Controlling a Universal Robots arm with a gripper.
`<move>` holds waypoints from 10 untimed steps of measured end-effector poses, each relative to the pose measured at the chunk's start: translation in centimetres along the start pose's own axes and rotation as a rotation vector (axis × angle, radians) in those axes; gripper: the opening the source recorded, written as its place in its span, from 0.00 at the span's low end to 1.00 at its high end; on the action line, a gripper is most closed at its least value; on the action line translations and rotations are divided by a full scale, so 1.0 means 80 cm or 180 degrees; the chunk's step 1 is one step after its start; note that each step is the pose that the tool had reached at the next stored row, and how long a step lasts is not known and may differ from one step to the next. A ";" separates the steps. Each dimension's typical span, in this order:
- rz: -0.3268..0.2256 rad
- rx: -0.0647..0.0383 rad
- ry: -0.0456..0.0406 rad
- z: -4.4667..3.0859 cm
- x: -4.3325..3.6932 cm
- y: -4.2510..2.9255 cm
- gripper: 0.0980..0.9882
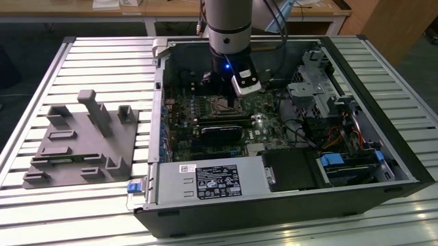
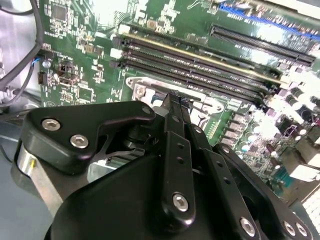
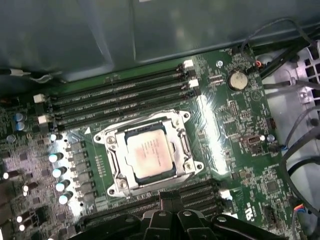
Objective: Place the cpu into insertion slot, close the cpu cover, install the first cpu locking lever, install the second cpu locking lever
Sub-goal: 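Install the second cpu locking lever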
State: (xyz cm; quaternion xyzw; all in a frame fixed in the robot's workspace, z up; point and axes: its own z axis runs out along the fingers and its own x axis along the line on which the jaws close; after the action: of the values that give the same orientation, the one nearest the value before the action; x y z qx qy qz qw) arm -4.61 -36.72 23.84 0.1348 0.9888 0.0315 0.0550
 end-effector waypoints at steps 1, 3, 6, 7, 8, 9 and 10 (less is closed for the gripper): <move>-0.0001 0.0000 0.0000 -0.0001 0.001 -0.0012 0.01; -0.0007 -0.0001 0.0001 -0.0003 0.002 -0.0037 0.01; -0.0018 -0.0002 0.0001 -0.0006 0.007 -0.0085 0.01; -0.0022 -0.0002 0.0002 -0.0007 0.009 -0.0100 0.01; -0.0027 -0.0004 0.0002 -0.0007 0.012 -0.0114 0.01; -0.0032 -0.0009 0.0004 -0.0007 0.014 -0.0127 0.01; -0.0037 -0.0020 0.0007 -0.0005 0.015 -0.0138 0.01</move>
State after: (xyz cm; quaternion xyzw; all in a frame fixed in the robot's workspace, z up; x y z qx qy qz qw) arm -6.07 -37.44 23.67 0.1289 0.9896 0.0345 0.0545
